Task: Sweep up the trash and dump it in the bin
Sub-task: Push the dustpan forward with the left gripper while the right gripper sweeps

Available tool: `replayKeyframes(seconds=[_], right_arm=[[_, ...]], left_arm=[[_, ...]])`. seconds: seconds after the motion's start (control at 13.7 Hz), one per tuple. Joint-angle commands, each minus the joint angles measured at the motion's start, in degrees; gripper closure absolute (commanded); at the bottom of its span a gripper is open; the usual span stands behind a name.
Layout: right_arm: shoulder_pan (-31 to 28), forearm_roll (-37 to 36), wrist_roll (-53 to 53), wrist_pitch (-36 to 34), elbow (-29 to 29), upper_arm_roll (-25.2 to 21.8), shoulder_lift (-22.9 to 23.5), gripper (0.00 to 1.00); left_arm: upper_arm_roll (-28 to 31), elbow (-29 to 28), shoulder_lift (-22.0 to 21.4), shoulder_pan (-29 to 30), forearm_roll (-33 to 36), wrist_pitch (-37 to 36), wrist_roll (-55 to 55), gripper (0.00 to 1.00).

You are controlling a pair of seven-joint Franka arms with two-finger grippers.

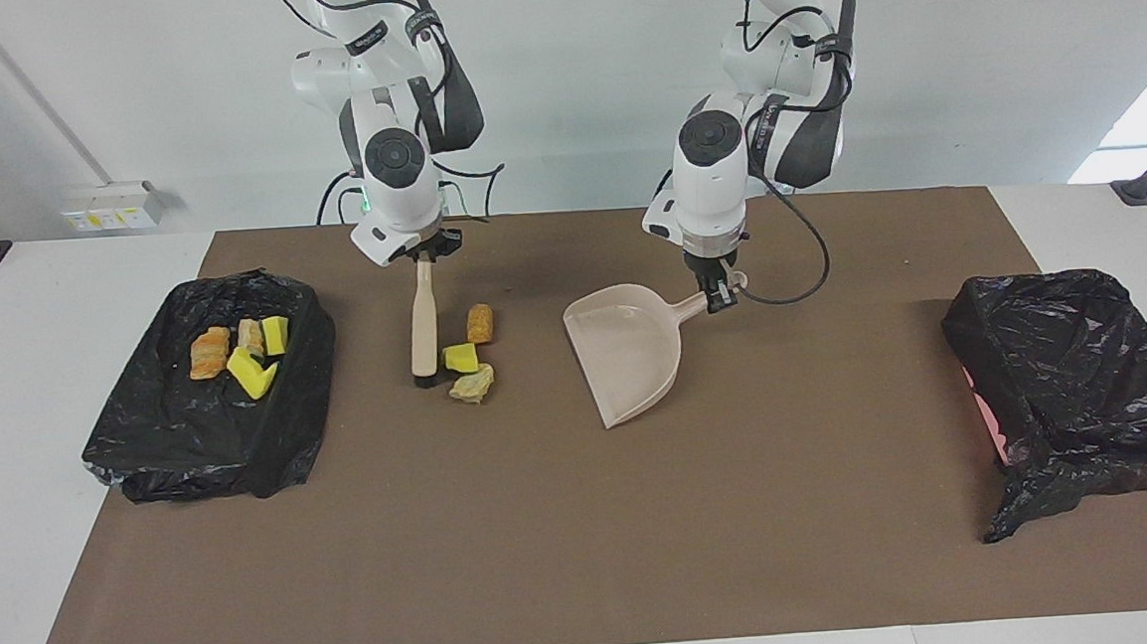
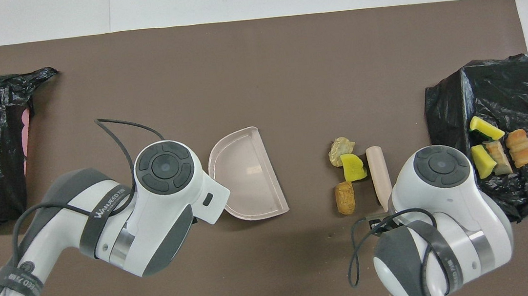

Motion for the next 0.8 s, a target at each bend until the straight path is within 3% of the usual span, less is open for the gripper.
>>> replayKeyframes(seconds=[0.0, 0.44, 0.73], right_arm=[[2.01, 1.49, -0.22, 4.89, -2.16, 0.30, -0.72, 1.00], [9.93, 6.31, 2.40, 8.67, 1.43, 0.39, 4.46, 1.00], [16.17, 15.45, 10.04, 9.47, 7.15, 0.48, 7.01, 1.00]], left_arm=[[0.10, -6.41, -3.40, -2.66, 0.83, 5.10, -3.19, 1.00], [0.10, -9.16, -3.15, -3.81, 0.83, 12.31, -3.12, 1.00], [0.10, -10.82, -2.27, -4.96, 0.83, 16.79, -3.03, 1.00]])
